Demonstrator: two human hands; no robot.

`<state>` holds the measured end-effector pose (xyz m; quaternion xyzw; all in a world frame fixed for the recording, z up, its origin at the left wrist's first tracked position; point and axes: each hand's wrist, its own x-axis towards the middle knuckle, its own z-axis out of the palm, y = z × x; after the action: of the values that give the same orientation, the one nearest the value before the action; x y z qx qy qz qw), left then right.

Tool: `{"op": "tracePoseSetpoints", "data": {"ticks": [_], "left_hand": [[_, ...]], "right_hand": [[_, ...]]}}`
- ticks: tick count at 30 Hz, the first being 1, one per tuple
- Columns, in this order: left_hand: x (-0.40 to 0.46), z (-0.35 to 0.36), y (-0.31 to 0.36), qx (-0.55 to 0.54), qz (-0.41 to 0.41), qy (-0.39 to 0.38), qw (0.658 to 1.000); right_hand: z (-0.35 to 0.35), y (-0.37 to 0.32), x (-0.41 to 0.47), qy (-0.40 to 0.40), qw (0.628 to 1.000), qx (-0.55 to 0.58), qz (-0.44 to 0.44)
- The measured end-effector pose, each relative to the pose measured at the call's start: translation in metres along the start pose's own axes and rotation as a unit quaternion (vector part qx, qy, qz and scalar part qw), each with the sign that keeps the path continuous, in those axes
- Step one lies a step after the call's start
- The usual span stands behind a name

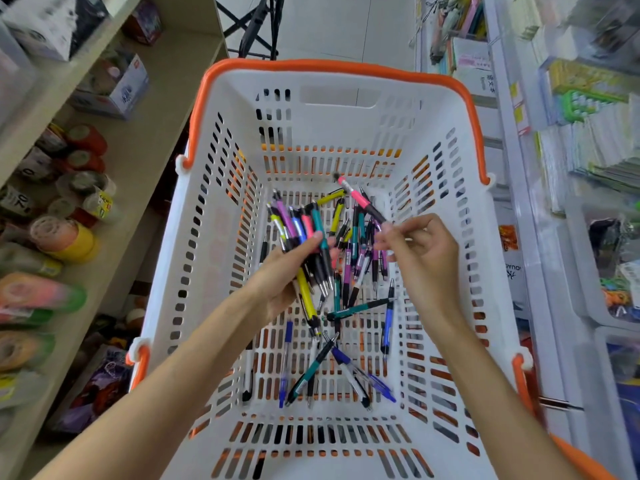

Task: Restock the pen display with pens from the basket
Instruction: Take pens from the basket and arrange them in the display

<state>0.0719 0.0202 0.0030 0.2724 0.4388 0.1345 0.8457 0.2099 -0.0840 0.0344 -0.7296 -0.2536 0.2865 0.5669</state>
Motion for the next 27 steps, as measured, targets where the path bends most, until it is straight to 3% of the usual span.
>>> {"op": "tracePoseSetpoints", "data": {"ticks": [2, 5, 17, 27], "left_hand": [[0.0, 0.001, 0.001, -0.033, 0.035, 0.024, 0.999], [-0.005, 0.004, 0.0, 0.02, 0.055, 0.046, 0.997], [-0.009, 0.006, -0.001, 0.055, 0.085, 0.073, 0.992], [-0.008, 0.004, 0.001, 0.088, 0.07, 0.059, 0.992]], "right_hand": [[0.005, 0.006, -0.004, -0.057, 0.997, -0.04, 0.031], [0.013, 0.011, -0.011, -0.115, 0.988, -0.103, 0.026], [0.018, 0.016, -0.014, -0.131, 0.955, -0.255, -0.079], [0.019, 0.018, -0.016, -0.182, 0.955, -0.229, -0.05]]}}
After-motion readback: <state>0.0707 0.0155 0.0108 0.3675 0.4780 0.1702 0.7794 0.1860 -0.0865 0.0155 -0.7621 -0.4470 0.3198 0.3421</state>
